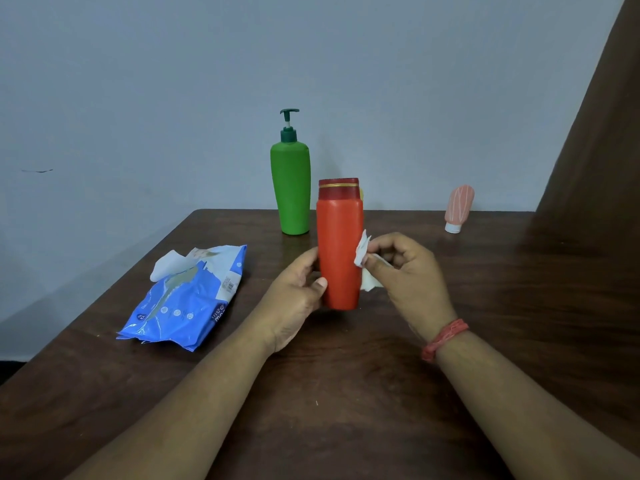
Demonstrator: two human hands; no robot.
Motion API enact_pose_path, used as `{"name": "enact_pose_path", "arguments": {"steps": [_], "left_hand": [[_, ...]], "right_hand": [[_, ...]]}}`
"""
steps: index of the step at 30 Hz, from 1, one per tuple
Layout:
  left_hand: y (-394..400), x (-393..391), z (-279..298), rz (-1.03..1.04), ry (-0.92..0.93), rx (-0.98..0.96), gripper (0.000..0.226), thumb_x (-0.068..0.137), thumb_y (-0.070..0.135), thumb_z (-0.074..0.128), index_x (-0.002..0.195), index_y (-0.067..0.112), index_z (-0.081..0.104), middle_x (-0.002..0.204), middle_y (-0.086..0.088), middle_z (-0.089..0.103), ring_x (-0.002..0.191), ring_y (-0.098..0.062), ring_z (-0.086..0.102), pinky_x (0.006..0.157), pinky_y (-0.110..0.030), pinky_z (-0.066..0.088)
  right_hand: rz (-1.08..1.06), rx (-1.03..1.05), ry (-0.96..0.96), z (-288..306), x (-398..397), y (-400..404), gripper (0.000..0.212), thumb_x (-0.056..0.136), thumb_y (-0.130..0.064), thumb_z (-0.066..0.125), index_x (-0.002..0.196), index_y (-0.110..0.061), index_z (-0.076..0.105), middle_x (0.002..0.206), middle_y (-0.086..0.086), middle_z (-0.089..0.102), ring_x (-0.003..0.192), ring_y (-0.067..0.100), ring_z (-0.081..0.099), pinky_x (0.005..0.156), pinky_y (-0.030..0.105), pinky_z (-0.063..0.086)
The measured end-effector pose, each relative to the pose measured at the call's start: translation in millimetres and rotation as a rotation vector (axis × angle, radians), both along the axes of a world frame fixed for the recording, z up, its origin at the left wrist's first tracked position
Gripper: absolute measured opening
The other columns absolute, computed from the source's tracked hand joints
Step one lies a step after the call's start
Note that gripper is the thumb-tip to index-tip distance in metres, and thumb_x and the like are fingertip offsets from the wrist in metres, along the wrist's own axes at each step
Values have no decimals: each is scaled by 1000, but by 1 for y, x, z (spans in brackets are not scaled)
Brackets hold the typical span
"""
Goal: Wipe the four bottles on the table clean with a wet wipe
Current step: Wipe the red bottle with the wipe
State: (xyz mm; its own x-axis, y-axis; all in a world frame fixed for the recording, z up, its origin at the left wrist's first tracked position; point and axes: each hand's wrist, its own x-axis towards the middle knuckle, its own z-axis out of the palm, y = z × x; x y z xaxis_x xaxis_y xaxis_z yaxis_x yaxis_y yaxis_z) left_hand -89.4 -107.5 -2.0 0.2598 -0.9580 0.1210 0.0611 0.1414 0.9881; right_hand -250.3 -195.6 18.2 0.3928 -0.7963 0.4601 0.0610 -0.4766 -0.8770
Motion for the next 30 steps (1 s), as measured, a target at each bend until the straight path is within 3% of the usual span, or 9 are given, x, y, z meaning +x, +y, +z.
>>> {"name": "enact_pose_path", "arguments": {"steps": [3, 6, 10, 16, 21, 26, 28, 30], "left_hand": [[-2, 0, -1, 70, -30, -20, 58, 100, -9, 44, 140, 32, 48, 129, 3, 65, 126, -25, 59, 106, -55, 47], [-2, -2, 2, 122, 53, -56, 54, 99, -11, 44, 139, 26, 43, 128, -4, 65, 124, -27, 61, 101, -56, 51], [-1, 1, 8, 189, 153, -101, 42, 100, -12, 42, 131, 17, 42, 126, -9, 65, 120, -25, 63, 94, -48, 57], [-3, -8, 5, 155, 118, -81, 37, 100, -10, 43, 125, 16, 44, 125, -10, 65, 118, -25, 63, 99, -58, 51], [0, -6, 9, 219, 247, -90, 36, 100, -9, 43, 127, 14, 48, 128, -12, 65, 116, -25, 66, 93, -50, 57], [-1, -11, 10, 207, 315, -101, 28, 104, 3, 43, 129, 11, 51, 128, -12, 66, 117, -26, 66, 101, -54, 52], [0, -16, 11, 171, 383, -115, 32, 101, 18, 49, 131, 9, 52, 128, -12, 67, 116, -27, 66, 100, -48, 53], [1, -20, 11, 154, 401, -109, 49, 88, 27, 62, 132, 7, 53, 123, -10, 69, 107, -20, 69, 89, -37, 56]], "right_hand": [[7, -19, 15, -3, 2, -1, 16, 89, -5, 71, 89, -21, 70, 86, -3, 71, 82, 11, 67, 75, 31, 58], [27, -17, 69, -7, 2, -2, 16, 89, -7, 71, 87, -23, 69, 87, -3, 71, 83, 14, 67, 76, 35, 59], [96, -29, 200, -11, 4, 0, 17, 87, -8, 73, 83, -24, 68, 84, -1, 72, 82, 21, 70, 79, 46, 60], [-24, -105, 3, 0, 3, 3, 12, 89, -7, 71, 89, -19, 69, 90, -2, 70, 86, 13, 67, 77, 29, 57], [90, -81, 159, -6, 3, 4, 19, 88, -9, 74, 84, -27, 69, 89, -3, 70, 86, 18, 69, 79, 41, 60], [14, -174, 142, -5, 7, 10, 17, 88, -8, 73, 86, -24, 68, 91, -8, 67, 88, 9, 66, 77, 26, 57], [-1, -219, 135, -6, 8, 11, 15, 86, -7, 74, 86, -21, 69, 90, -9, 65, 86, 10, 66, 75, 24, 55], [8, -284, 131, -6, 10, 15, 12, 86, -6, 74, 87, -17, 70, 90, -8, 64, 87, 11, 65, 75, 23, 54]]}}
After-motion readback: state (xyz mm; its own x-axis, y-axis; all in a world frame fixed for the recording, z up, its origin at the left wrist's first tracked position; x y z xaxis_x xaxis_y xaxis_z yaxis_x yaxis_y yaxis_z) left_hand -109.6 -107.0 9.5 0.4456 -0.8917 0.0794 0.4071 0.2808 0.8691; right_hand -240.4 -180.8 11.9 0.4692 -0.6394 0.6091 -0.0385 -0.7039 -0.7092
